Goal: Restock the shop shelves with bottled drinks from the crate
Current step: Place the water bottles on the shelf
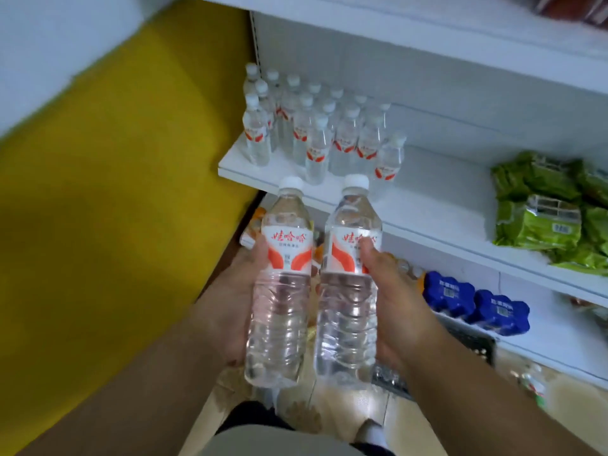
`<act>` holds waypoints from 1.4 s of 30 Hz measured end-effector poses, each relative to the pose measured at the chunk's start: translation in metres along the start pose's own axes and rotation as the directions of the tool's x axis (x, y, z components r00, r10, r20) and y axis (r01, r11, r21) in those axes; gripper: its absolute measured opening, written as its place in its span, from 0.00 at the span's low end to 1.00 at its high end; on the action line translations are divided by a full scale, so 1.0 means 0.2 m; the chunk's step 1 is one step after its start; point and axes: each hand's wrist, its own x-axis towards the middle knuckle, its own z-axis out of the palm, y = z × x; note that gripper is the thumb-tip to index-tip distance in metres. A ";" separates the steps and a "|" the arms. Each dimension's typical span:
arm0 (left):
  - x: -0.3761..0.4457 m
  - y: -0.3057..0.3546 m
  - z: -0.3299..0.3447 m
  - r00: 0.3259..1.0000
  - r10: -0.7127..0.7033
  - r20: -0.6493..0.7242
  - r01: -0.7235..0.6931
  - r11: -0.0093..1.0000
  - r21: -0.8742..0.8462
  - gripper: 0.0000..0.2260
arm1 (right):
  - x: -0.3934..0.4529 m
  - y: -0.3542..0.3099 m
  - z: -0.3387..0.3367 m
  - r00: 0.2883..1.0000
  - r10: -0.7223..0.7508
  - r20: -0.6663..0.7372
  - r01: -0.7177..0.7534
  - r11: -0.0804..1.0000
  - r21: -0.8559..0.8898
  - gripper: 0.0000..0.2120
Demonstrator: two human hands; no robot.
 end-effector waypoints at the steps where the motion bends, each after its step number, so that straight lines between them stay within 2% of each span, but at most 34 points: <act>1: 0.00 0.07 -0.05 0.999 0.032 -0.042 -0.030 0.998 0.049 0.34 | 0.04 0.01 0.09 0.998 -0.037 -0.053 0.033 0.998 -0.060 0.24; 3: 0.00 0.18 -0.12 0.995 0.075 -0.065 -0.067 0.991 0.120 0.29 | 0.11 0.02 0.24 0.990 -0.100 -0.099 0.085 0.986 -0.146 0.23; 5: -0.01 0.29 -0.19 0.994 0.090 -0.058 -0.082 0.988 0.133 0.24 | 0.15 0.05 0.37 0.988 -0.129 -0.079 0.113 0.977 -0.180 0.23; 7: -0.02 0.36 -0.23 0.990 0.116 -0.076 -0.104 0.984 0.148 0.23 | 0.18 0.07 0.45 0.987 -0.148 -0.058 0.133 0.967 -0.217 0.24; 9: -0.03 0.42 -0.27 0.988 0.126 -0.088 -0.110 0.980 0.166 0.20 | 0.20 0.08 0.52 0.984 -0.170 -0.052 0.154 0.960 -0.234 0.21; 14: -0.06 0.45 -0.34 0.978 0.161 -0.132 -0.131 0.969 0.209 0.18 | 0.22 0.14 0.59 0.975 -0.196 -0.104 0.153 0.934 -0.323 0.22; 18: -0.11 0.48 -0.39 0.953 0.229 -0.200 -0.174 0.950 0.259 0.20 | 0.23 0.14 0.62 0.953 -0.292 -0.086 0.219 0.855 -0.470 0.22; 21: -0.19 0.47 -0.40 0.934 0.238 -0.267 -0.153 0.941 0.303 0.23 | 0.22 0.15 0.65 0.943 -0.328 -0.050 0.258 0.820 -0.511 0.24; 23: -0.22 0.44 -0.38 0.933 0.224 -0.283 -0.133 0.943 0.305 0.23 | 0.21 0.19 0.65 0.945 -0.326 -0.025 0.273 0.829 -0.489 0.24; 27: -0.25 0.36 -0.34 0.935 0.251 -0.250 -0.164 0.932 0.324 0.29 | 0.17 0.24 0.63 0.963 -0.266 -0.036 0.229 0.885 -0.404 0.20; 32: -0.24 0.33 -0.30 0.919 0.318 -0.231 -0.230 0.912 0.340 0.33 | 0.16 0.22 0.57 0.972 -0.234 -0.016 0.211 0.900 -0.382 0.29; 35: -0.24 0.35 -0.31 0.916 0.324 -0.236 -0.240 0.915 0.325 0.35 | 0.18 0.21 0.57 0.962 -0.271 0.029 0.256 0.861 -0.440 0.35; 37: -0.24 0.40 -0.35 0.897 0.360 -0.257 -0.253 0.894 0.370 0.35 | 0.20 0.19 0.58 0.946 -0.323 0.031 0.292 0.806 -0.515 0.31; 40: -0.19 0.49 -0.43 0.903 0.378 -0.206 -0.265 0.865 0.425 0.35 | 0.26 0.14 0.57 0.929 -0.371 -0.015 0.301 0.777 -0.553 0.19; 42: -0.14 0.54 -0.47 0.918 0.371 -0.141 -0.280 0.856 0.435 0.37 | 0.32 0.11 0.56 0.913 -0.403 -0.063 0.303 0.772 -0.558 0.18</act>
